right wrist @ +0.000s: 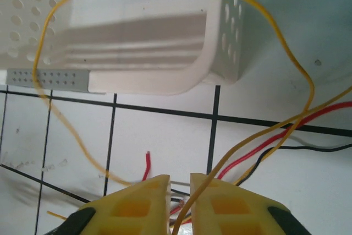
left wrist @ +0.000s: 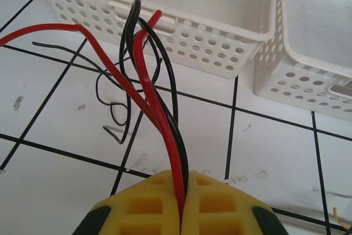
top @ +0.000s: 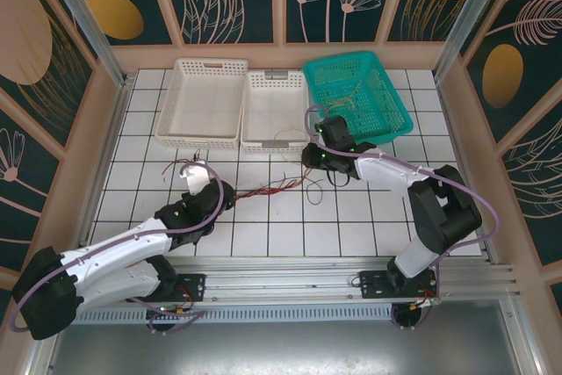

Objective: Untangle the cables

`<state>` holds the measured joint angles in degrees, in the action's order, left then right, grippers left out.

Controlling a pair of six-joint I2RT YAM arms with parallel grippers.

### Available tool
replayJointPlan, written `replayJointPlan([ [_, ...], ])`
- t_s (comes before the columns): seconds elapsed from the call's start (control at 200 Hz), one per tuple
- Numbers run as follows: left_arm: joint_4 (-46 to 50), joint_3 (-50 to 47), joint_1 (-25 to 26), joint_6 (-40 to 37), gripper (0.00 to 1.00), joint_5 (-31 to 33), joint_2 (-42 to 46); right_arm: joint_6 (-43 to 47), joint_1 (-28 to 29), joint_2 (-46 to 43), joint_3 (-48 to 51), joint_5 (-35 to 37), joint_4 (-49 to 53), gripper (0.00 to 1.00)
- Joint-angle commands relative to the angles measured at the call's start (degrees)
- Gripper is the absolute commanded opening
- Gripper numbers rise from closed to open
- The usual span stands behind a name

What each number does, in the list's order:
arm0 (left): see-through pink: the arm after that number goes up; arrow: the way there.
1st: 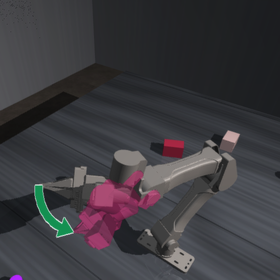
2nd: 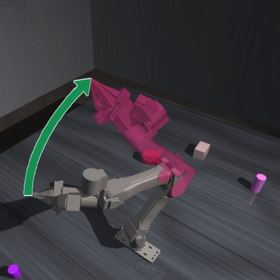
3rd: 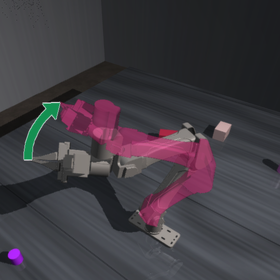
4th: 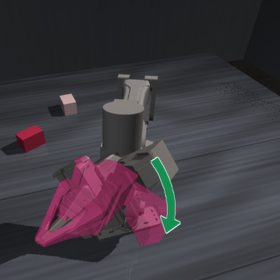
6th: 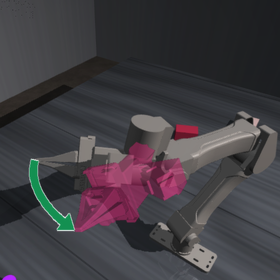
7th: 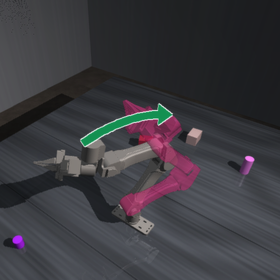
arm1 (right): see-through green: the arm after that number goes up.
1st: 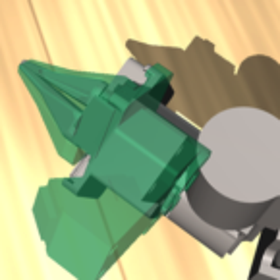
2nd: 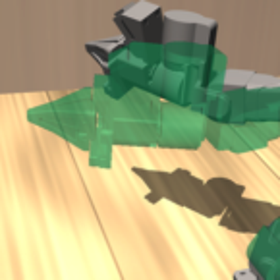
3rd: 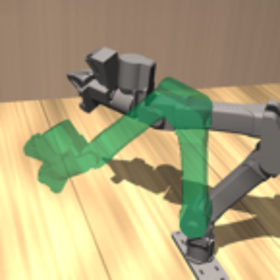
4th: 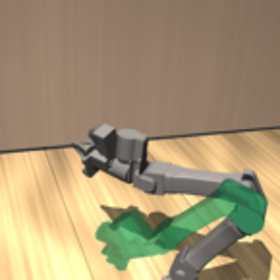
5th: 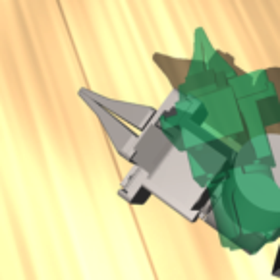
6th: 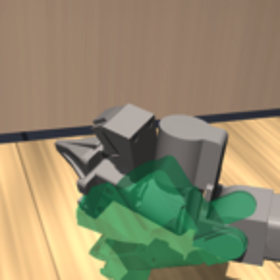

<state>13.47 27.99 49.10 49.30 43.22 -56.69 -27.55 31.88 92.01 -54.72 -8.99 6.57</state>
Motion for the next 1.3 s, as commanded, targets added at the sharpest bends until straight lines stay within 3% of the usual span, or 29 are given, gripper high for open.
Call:
replayJointPlan([
  [0.0, -0.47, -1.09, -0.23, 0.6, 0.0, -0.37, 1.0, 0.13, -0.23, 1.1, -2.14, -0.84, -3.25, 0.23],
  [0.215, -0.46, -1.83, -0.24, 0.91, 0.0, -0.6, 1.14, -0.75, -2.28, 0.49, -0.24, -1.11, -4.96, 0.34],
  [0.671, -0.64, -2.49, -0.23, 1.0, 0.0, -0.59, 1.13, 1.34, -3.19, 0.45, 3.05, 5.68, -2.6, 0.35],
  [1.296, -0.8, -2.96, -0.23, 1.46, 0.0, -0.95, 1.0, 0.04, -3.18, 7.28, 3.58, 5.59, -6.4, 0.32],
])
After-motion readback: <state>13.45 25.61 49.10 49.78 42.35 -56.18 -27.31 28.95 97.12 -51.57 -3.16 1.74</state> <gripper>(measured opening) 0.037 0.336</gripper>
